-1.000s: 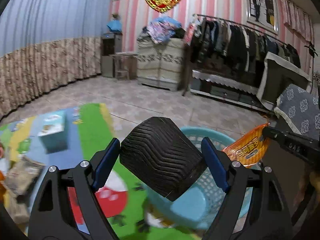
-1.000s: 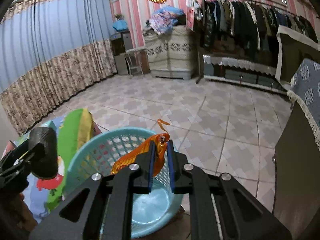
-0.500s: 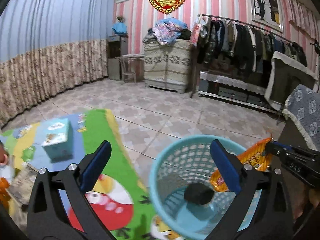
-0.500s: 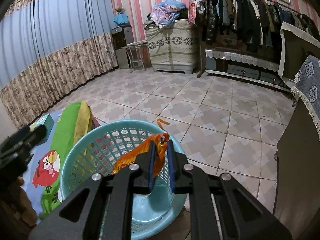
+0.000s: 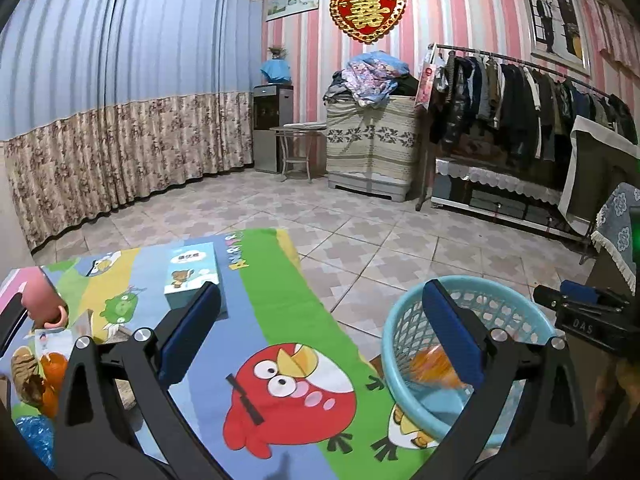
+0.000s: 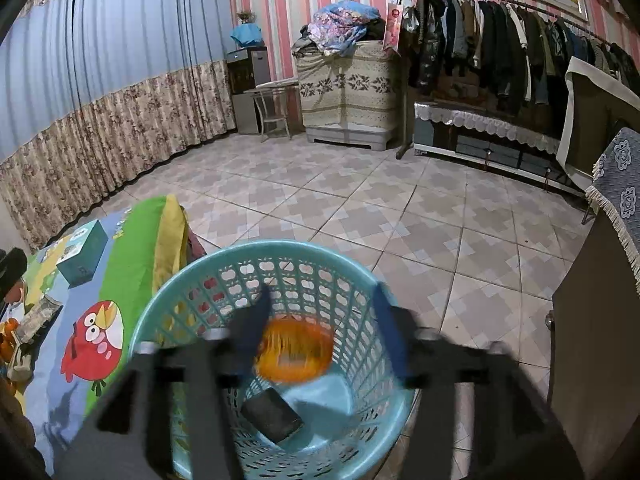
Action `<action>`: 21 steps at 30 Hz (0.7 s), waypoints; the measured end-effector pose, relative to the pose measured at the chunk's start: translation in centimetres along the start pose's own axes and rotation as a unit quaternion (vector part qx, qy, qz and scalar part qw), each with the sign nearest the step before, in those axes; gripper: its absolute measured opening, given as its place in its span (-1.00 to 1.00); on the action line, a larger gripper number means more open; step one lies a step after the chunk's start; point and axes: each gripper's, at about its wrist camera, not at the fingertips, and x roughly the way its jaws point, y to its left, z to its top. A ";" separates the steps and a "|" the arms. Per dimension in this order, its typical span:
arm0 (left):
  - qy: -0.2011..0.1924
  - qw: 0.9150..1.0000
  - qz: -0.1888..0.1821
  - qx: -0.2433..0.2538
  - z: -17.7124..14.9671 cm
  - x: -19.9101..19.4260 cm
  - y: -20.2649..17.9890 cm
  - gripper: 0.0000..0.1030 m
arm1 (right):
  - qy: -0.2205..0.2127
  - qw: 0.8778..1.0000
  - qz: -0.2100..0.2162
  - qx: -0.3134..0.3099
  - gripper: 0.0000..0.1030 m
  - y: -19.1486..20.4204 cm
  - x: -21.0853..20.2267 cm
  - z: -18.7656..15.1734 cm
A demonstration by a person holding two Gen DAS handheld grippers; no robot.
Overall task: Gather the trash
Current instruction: 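Move both open tools back over the mat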
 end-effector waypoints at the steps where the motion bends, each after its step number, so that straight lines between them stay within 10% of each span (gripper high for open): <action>1: -0.001 1.000 0.002 -0.001 -0.1 -0.2 0.2 0.89 | -0.001 1.000 -0.002 -0.001 0.19 0.1 0.0 0.0; 12: -0.013 0.999 0.031 -0.023 -0.4 -3.6 3.8 0.89 | -0.035 0.999 -0.008 -0.035 0.80 3.4 -3.1 -0.1; 21: -0.023 0.993 0.102 -0.048 -1.7 -10.4 11.7 0.89 | -0.054 0.994 0.057 -0.078 0.85 10.4 -6.9 -1.6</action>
